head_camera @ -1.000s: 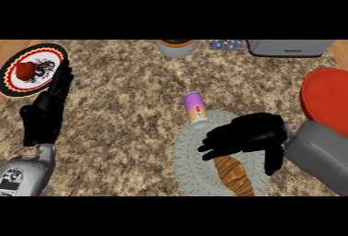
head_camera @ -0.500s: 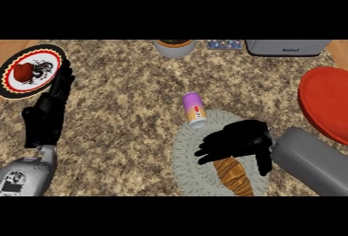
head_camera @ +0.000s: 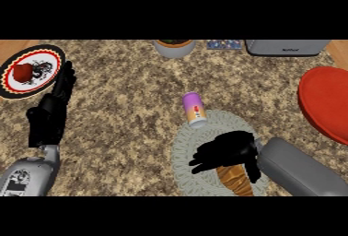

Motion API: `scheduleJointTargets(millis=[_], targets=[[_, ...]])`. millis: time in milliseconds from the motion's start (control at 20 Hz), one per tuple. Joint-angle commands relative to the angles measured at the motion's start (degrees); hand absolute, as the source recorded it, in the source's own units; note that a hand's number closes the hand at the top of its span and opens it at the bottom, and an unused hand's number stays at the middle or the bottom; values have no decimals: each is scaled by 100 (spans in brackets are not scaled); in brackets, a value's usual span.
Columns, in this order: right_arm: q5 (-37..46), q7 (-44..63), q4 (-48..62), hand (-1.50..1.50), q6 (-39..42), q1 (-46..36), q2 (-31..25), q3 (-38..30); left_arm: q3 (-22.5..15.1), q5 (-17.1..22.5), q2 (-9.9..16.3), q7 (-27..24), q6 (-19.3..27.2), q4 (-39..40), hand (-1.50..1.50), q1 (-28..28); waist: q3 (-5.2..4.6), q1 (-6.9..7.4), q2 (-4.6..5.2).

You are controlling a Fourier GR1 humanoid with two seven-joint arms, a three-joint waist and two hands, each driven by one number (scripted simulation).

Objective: Pick the croissant from the placemat and place it in the bowl

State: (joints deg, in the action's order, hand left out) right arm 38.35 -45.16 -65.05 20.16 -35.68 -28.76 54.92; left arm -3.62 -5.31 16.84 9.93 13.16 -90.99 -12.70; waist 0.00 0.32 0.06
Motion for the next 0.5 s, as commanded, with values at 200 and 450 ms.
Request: scheduleJointTargets(millis=[200,450], targets=[[751,-605,453,150,-398,83,645,-27,220,36,7,-164,-262,72,0,37,1,8,-1],[869,-1096,811,150,-640,207,580,-258,245,-11,-99,-183,-271,-19,0,173,1,22,6]])
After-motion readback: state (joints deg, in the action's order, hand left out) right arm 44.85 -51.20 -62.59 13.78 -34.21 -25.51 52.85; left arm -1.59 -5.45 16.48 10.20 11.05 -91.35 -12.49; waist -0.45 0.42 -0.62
